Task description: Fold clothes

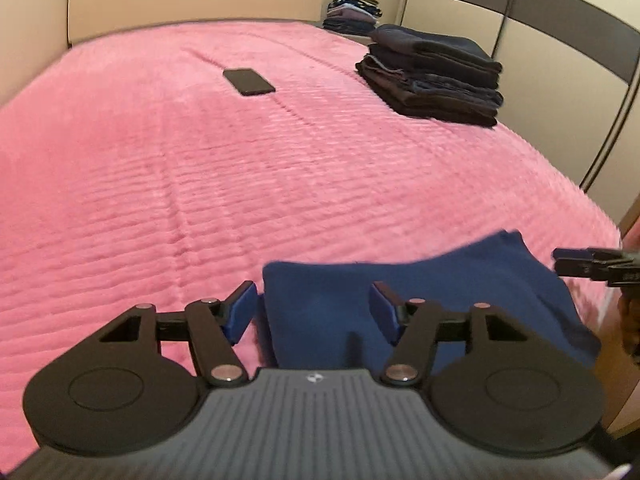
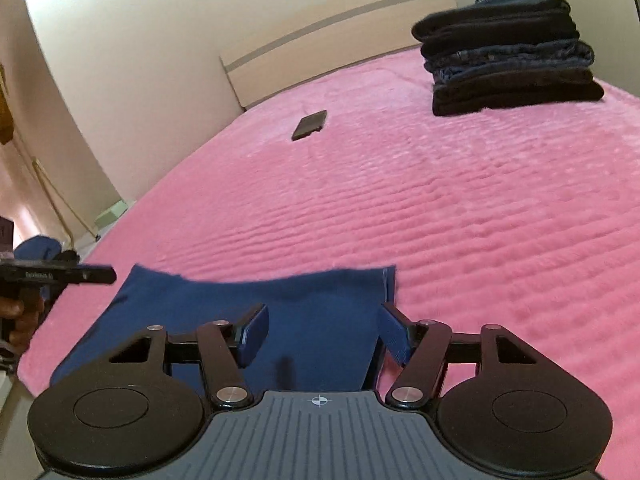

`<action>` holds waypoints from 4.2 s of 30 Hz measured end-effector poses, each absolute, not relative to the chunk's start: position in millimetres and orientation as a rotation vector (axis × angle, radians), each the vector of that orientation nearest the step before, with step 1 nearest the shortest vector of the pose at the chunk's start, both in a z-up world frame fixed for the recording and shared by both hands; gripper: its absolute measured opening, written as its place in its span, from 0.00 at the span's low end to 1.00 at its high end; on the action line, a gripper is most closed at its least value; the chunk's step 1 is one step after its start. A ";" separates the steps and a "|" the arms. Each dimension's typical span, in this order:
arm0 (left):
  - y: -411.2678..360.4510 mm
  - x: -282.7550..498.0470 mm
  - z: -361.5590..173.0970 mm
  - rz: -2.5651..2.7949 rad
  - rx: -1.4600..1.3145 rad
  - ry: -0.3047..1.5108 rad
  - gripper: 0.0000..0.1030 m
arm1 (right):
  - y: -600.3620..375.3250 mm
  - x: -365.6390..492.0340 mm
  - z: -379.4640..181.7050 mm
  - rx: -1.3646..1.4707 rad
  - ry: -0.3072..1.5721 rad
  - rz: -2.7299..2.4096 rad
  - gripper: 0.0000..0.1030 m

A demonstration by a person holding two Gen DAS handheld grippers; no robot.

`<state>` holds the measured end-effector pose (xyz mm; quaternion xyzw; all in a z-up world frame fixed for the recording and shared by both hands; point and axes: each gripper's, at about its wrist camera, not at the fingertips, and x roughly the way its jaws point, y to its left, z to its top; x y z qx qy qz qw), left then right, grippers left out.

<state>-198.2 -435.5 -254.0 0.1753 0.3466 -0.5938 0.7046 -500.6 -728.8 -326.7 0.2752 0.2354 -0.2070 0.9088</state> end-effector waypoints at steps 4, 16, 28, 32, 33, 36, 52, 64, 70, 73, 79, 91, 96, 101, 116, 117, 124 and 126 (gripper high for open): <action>-451.8 -183.8 -271.9 -1.323 0.400 0.812 0.44 | -747.6 -488.7 -338.8 0.575 0.501 -0.445 0.55; -440.2 -189.1 -267.7 -1.387 0.298 0.763 0.03 | -752.6 -491.2 -308.7 0.500 0.460 -0.462 0.01; -459.8 -173.1 -305.0 -1.307 0.376 0.874 0.11 | -760.4 -482.3 -340.4 0.497 0.607 -0.507 0.02; -454.7 -175.6 -293.9 -1.276 0.381 0.842 0.21 | -738.5 -496.8 -318.1 0.433 0.596 -0.527 0.04; -449.4 -176.1 -288.4 -1.267 0.372 0.823 0.21 | -729.2 -499.3 -313.5 0.429 0.588 -0.510 0.05; -435.0 -187.3 -271.5 -1.257 0.392 0.756 0.21 | -703.2 -500.9 -305.5 0.424 0.576 -0.450 0.05; -462.0 -217.4 -294.2 -1.346 0.582 0.812 0.24 | -741.3 -415.2 -349.6 0.360 0.697 -0.290 0.05; -465.6 -233.7 -287.5 -1.301 0.619 0.738 0.22 | -711.0 -503.3 -311.7 0.424 0.573 -0.408 0.06; -418.7 -262.0 -264.1 -1.333 0.537 0.689 0.21 | -647.7 -529.4 -333.3 0.504 0.607 -0.315 0.09; -395.3 -272.6 -269.3 -1.329 0.504 0.699 0.22 | -644.7 -551.7 -340.5 0.499 0.582 -0.379 0.09; -356.3 -290.8 -265.2 -1.267 0.425 0.698 0.20 | -639.6 -562.8 -322.3 0.471 0.566 -0.490 0.09; -358.1 -293.4 -282.0 -1.280 0.422 0.699 0.24 | -695.6 -514.8 -339.0 0.439 0.579 -0.517 0.10; -358.3 -282.4 -287.0 -1.292 0.397 0.715 0.24 | -706.2 -525.4 -328.2 0.457 0.548 -0.590 0.11; -354.7 -286.3 -280.5 -1.279 0.379 0.708 0.24 | -656.1 -539.6 -299.4 0.420 0.459 -0.527 0.73; -320.6 -296.7 -265.6 -1.234 0.324 0.730 0.23 | -587.1 -525.0 -306.7 0.440 0.597 -0.332 0.73; -319.9 -297.5 -264.4 -1.229 0.339 0.728 0.23 | -584.1 -528.3 -305.3 0.432 0.597 -0.331 0.73; -314.1 -302.7 -264.5 -1.209 0.368 0.739 0.23 | -573.2 -532.6 -301.6 0.451 0.591 -0.321 0.73; -314.6 -304.2 -264.1 -1.210 0.380 0.734 0.23 | -570.0 -534.1 -300.7 0.444 0.592 -0.321 0.73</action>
